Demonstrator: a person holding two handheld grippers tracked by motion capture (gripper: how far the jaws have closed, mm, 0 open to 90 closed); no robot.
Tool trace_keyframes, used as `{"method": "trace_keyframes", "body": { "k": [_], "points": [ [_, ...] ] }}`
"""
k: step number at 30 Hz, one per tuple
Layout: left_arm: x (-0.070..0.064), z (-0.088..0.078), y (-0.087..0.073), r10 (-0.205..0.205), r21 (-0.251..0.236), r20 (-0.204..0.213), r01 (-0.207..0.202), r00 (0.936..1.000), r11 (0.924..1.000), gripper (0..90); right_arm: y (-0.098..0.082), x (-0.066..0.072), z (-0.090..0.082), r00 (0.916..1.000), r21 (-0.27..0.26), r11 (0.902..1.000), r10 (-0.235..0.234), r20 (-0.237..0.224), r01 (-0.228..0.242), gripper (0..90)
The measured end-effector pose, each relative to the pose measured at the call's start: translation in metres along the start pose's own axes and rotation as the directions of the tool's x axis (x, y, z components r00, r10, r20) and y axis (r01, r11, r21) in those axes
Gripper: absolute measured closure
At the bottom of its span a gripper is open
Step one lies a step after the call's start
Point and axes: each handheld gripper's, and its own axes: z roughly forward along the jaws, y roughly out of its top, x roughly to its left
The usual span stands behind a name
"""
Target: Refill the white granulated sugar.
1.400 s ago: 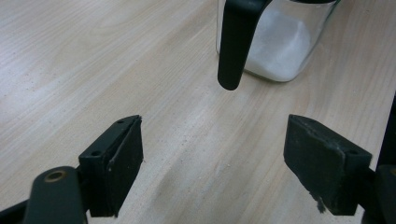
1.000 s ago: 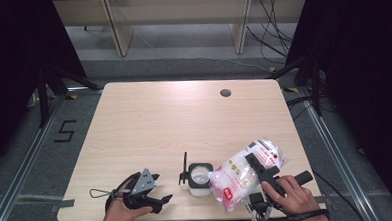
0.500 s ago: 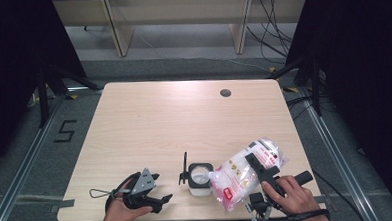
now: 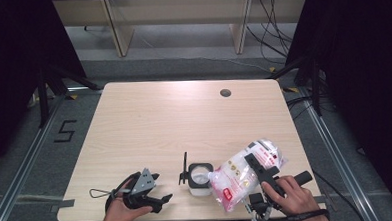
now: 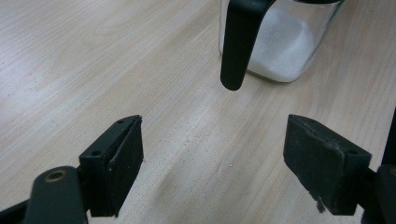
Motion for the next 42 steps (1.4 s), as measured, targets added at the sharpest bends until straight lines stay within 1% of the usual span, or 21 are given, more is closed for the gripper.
{"method": "trace_keyframes", "body": {
  "k": [1,2,4,5,6,14,17,21,23,25,27,29,30,31,34,35,36,37,38,39,42],
  "points": [
    [0.0000,0.0003,-0.0003,0.006,-0.006,-0.020,-0.006,0.9998,1.0000,19.7,-0.0001,-0.0008,0.0005,0.9999,-0.008,0.9999,-0.008,0.010,0.008,47.5],
    [0.0003,-0.0006,0.0002,0.005,-0.005,-0.005,-0.005,1.0000,1.0000,19.7,-0.0001,-0.0011,0.0006,1.0000,-0.008,1.0000,-0.004,0.003,0.005,47.5],
    [-0.0003,-0.0005,-0.0001,0.001,-0.012,-0.012,-0.001,0.9999,0.9999,19.7,0.0003,-0.0015,0.0006,0.9998,-0.006,0.9998,-0.018,0.003,0.018,47.5],
    [-0.0003,-0.0004,-0.0001,-0.001,-0.011,-0.012,0.000,0.9999,0.9999,19.7,0.0004,-0.0004,0.0000,1.0000,0.001,1.0000,-0.002,-0.002,0.002,47.5],
    [-0.0003,-0.0004,-0.0001,-0.001,-0.011,-0.012,0.001,0.9999,0.9999,19.7,0.0005,-0.0008,0.0006,1.0000,-0.009,0.9999,-0.004,0.005,0.004,47.5],
    [0.0002,-0.0013,0.0002,0.012,-0.006,-0.022,-0.012,0.9997,0.9999,19.7,0.0010,0.0003,-0.0007,0.9998,0.007,0.9998,0.019,0.001,-0.019,47.6],
    [-0.0002,-0.0005,0.0002,0.005,-0.012,-0.018,-0.006,0.9998,0.9999,19.7,0.0006,0.0002,-0.0008,0.9996,0.007,0.9996,0.028,-0.002,-0.028,47.6],
    [0.0004,-0.0001,0.0002,0.006,-0.003,-0.008,-0.006,1.0000,1.0000,19.7,0.0009,0.0004,0.0001,1.0000,-0.006,1.0000,0.007,0.000,-0.007,47.6],
    [0.0007,-0.0003,0.0002,0.009,-0.002,-0.011,-0.009,0.9999,1.0000,19.7,0.0012,0.0021,-0.0005,0.9998,0.012,0.9997,0.020,-0.006,-0.020,47.6],
    [0.0001,0.0000,0.0001,0.002,-0.008,-0.005,-0.002,1.0000,1.0000,19.7,0.0012,0.0002,-0.0004,1.0000,0.005,1.0000,-0.003,-0.004,0.003,47.6],
    [-0.0002,-0.0007,0.0003,0.005,-0.011,-0.018,-0.005,0.9998,0.9999,19.7,0.0016,0.0016,-0.0008,0.9997,0.011,0.9997,0.023,-0.005,-0.023,47.6],
    [0.0003,-0.0014,0.0003,0.012,-0.005,-0.023,-0.013,0.9997,0.9999,19.7,0.0027,-0.0013,0.0006,0.9998,-0.010,0.9998,-0.020,0.007,0.020,47.6],
    [-0.0002,-0.0012,0.0003,0.006,-0.012,-0.019,-0.006,0.9998,0.9999,19.7,0.0030,0.0001,0.0001,1.0000,-0.005,1.0000,-0.001,0.000,0.001,47.6],
    [-0.0001,-0.0008,0.0002,0.004,-0.014,-0.016,-0.004,0.9999,0.9999,19.7,0.0030,-0.0014,0.0006,0.9999,-0.016,0.9998,-0.012,0.006,0.012,47.6],
    [-0.0001,-0.0016,0.0004,0.012,-0.003,-0.024,-0.012,0.9996,0.9999,19.7,0.0033,0.0007,-0.0009,1.0000,0.006,0.9999,0.009,-0.001,-0.009,47.6],
    [0.0000,-0.0011,0.0003,0.013,-0.007,-0.022,-0.014,0.9997,0.9999,19.7,0.0030,-0.0004,-0.0008,1.0000,-0.001,1.0000,0.003,-0.002,-0.003,47.6],
    [0.0000,-0.0006,0.0002,0.007,-0.007,-0.018,-0.007,0.9998,0.9999,19.8,0.0029,-0.0025,-0.0003,0.9997,-0.011,0.9997,-0.023,0.013,0.023,47.6],
    [0.0000,-0.0006,0.0003,0.010,-0.011,-0.018,-0.010,0.9998,0.9999,19.7,0.0026,-0.0020,-0.0004,0.9999,-0.007,0.9999,-0.011,0.002,0.011,47.6],
    [-0.0003,-0.0006,0.0002,0.006,-0.012,-0.019,-0.006,0.9998,0.9999,19.7,0.0028,-0.0032,-0.0002,0.9997,-0.009,0.9996,-0.026,0.007,0.026,47.6],
    [0.0002,-0.0009,0.0002,0.013,-0.008,-0.023,-0.013,0.9997,0.9999,19.7,0.0028,-0.0031,-0.0005,0.9996,-0.007,0.9997,-0.025,0.008,0.025,47.6],
    [-0.0003,-0.0006,0.0001,0.002,-0.012,-0.017,-0.002,0.9999,0.9999,19.7,0.0026,-0.0025,-0.0009,0.9999,-0.002,0.9999,-0.015,0.004,0.015,47.6]
  ]
}}
